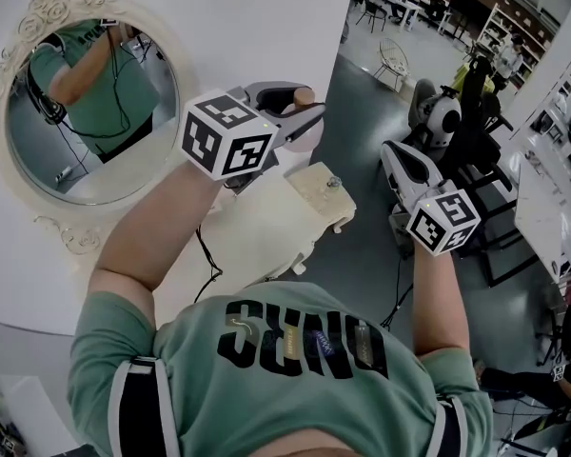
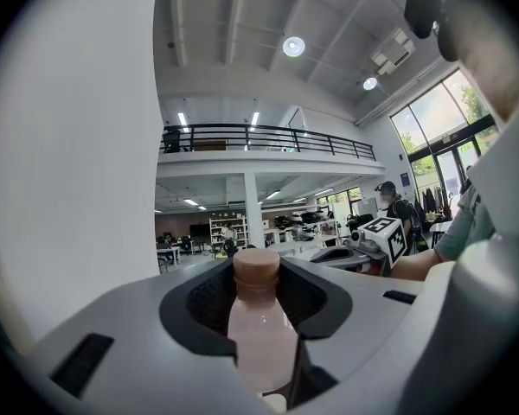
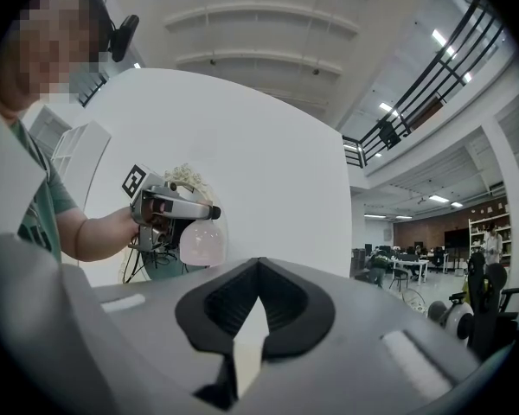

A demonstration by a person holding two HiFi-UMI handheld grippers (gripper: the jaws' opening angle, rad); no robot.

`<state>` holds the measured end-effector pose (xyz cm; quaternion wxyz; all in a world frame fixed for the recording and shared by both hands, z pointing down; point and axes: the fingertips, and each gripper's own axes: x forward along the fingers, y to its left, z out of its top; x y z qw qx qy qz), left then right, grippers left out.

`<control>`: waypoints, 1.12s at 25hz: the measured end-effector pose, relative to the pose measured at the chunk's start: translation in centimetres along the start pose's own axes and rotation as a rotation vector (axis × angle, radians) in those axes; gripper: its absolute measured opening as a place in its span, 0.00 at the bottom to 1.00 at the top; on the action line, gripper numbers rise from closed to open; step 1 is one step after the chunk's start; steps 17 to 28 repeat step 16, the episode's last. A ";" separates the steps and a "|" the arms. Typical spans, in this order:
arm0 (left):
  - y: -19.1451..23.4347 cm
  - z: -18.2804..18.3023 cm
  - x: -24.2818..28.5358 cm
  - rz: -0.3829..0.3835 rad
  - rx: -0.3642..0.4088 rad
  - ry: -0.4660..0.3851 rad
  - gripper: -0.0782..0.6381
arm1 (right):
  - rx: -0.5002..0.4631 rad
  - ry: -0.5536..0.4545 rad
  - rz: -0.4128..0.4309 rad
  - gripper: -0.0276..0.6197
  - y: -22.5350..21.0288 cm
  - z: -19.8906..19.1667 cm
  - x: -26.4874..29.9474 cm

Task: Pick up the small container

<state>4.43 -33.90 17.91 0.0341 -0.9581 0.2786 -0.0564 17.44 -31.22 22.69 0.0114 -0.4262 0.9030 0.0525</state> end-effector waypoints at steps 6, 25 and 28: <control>-0.1 0.0 -0.1 -0.001 0.001 0.001 0.30 | -0.003 0.006 0.002 0.05 0.2 -0.1 -0.1; -0.3 -0.1 -0.2 -0.005 0.002 0.006 0.30 | -0.006 0.010 0.006 0.05 0.6 -0.1 -0.2; -0.3 -0.1 -0.2 -0.005 0.002 0.006 0.30 | -0.006 0.010 0.006 0.05 0.6 -0.1 -0.2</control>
